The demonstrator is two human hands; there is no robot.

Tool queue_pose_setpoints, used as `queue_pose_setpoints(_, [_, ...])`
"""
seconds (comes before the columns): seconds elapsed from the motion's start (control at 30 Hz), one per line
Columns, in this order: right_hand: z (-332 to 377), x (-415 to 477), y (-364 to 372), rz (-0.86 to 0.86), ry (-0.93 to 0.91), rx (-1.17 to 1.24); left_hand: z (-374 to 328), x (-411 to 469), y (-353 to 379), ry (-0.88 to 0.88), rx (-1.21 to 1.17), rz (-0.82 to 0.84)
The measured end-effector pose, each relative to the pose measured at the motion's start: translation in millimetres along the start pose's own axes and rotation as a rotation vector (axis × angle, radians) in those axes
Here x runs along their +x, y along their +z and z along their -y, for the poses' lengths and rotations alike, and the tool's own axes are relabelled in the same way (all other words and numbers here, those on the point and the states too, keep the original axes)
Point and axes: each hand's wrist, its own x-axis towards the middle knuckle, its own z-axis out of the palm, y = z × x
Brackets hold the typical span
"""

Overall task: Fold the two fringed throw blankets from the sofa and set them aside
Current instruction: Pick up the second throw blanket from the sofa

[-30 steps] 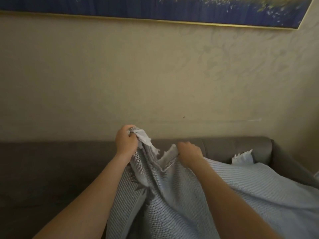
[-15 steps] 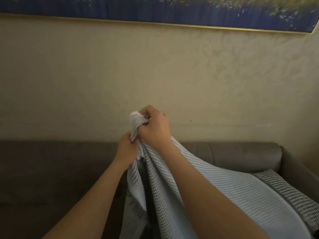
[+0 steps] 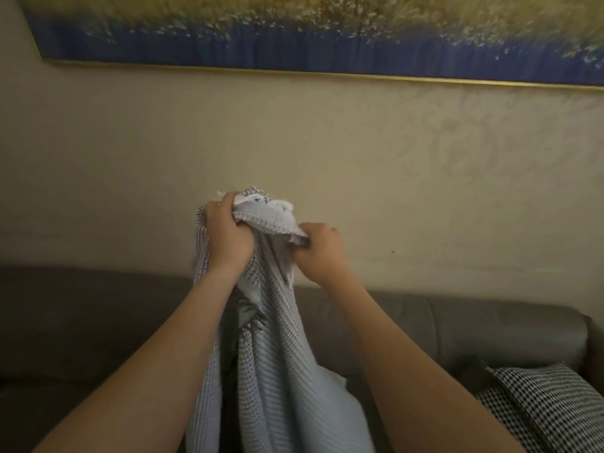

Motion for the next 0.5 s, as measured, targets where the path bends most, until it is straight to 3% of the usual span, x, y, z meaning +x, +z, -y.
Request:
queue_pose_setpoints(0.07, [-3.3,-5.4,-3.3,-0.301,0.092,0.207,16.7,4.0,4.9,0.029,0.062,0.103])
queue_pose_setpoints(0.13, [-6.9,-10.8,-3.9,-0.427,0.147,0.349,33.8,-0.5,11.6,-0.046,0.079,0.185])
queue_pose_setpoints(0.2, [-12.7,-16.6,-0.5,-0.395,0.179,0.348,40.8,-14.4,13.4,-0.137,0.092,0.198])
queue_pose_setpoints(0.37, [-47.4,-43.6,24.7,-0.167,0.278,0.103,52.9,-54.8,8.4,-0.412,0.094,0.054])
queue_pose_setpoints(0.5, [-62.6,-72.8,37.5,-0.118,0.414,0.12,65.4,-90.0,11.4,-0.354,0.119,0.273])
